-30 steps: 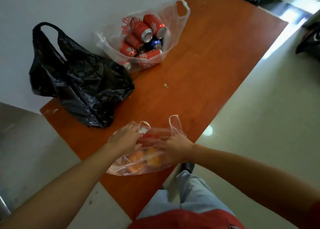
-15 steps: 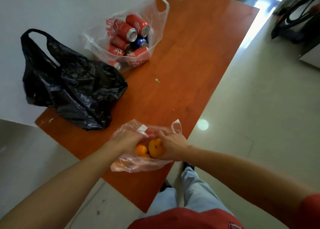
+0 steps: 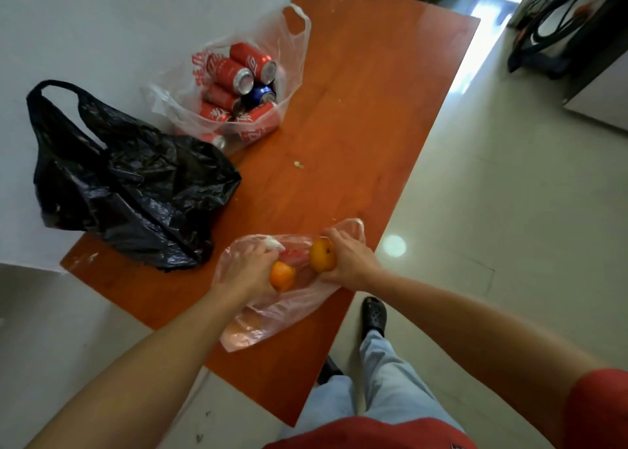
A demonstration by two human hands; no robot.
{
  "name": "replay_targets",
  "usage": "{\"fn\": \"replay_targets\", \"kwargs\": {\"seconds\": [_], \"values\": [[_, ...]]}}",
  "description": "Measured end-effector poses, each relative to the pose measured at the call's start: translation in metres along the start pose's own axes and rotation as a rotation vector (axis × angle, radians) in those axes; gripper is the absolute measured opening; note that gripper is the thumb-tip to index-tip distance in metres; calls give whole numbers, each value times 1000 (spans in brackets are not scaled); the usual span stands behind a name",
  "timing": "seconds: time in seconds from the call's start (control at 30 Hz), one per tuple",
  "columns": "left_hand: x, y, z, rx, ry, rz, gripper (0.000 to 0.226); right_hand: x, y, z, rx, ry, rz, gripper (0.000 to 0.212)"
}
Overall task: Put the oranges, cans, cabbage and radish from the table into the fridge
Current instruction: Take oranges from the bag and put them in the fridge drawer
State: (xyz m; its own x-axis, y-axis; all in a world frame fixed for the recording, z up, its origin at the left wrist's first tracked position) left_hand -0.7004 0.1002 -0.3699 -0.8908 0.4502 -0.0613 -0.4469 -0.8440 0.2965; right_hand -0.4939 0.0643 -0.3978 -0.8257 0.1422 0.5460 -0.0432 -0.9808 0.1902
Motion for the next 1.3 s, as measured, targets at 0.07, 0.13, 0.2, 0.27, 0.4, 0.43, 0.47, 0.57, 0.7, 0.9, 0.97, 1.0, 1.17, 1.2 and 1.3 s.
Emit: {"fn": "replay_targets", "kwargs": {"seconds": [0.07,0.13,0.2,0.27,0.4,0.43,0.47,0.57,0.7,0.9,0.97,1.0,1.17,1.2,1.3], "values": [[3,-12,14,-107,35,23,63,-3,-6,11,-53,-57,-58,93],[2,-24,33,-206,73,40,54,-5,-13,27,-152,-86,-107,90],[-3,-37,55,-292,100,35,47,-6,-19,47,-261,-79,-128,84],[-11,-50,77,-341,142,38,47,-7,-25,69,-337,-106,-140,79],[-38,-83,115,-391,178,6,49,-22,-35,118,-428,-120,-137,76],[-47,-92,123,-405,184,-17,49,-30,-36,130,-434,-92,-127,79],[-58,-101,130,-413,196,-41,49,-38,-37,144,-435,-63,-119,83],[-98,-130,151,-441,218,-120,51,-70,-37,186,-432,17,-108,88],[-164,-174,183,-511,233,-216,54,-116,-36,253,-497,73,-125,79],[-263,-239,230,-584,265,-310,53,-188,-44,345,-599,172,-149,74],[-302,-264,245,-617,275,-364,54,-219,-41,379,-639,187,-172,74],[-321,-276,253,-622,275,-394,54,-233,-40,395,-653,200,-181,74],[-413,-349,289,-643,271,-554,52,-304,-42,472,-708,324,-201,76],[-431,-364,296,-652,270,-582,52,-320,-44,485,-722,348,-209,77],[-491,-415,313,-672,258,-657,51,-372,-57,526,-755,407,-251,79]]}}
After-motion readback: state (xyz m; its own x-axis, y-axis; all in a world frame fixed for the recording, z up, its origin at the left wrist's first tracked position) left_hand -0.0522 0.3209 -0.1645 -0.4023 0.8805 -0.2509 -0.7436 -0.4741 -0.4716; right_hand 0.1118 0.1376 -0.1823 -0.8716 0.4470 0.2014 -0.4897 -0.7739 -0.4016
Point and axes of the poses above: each hand's wrist, its own y-axis away from the middle knuckle, its own z-axis out of the back of the hand, x = y × z, the point moved 2 cm from there along -y, towards the middle knuckle, and after that the axes turned 15 degrees about -x, right-handed, at the moved point
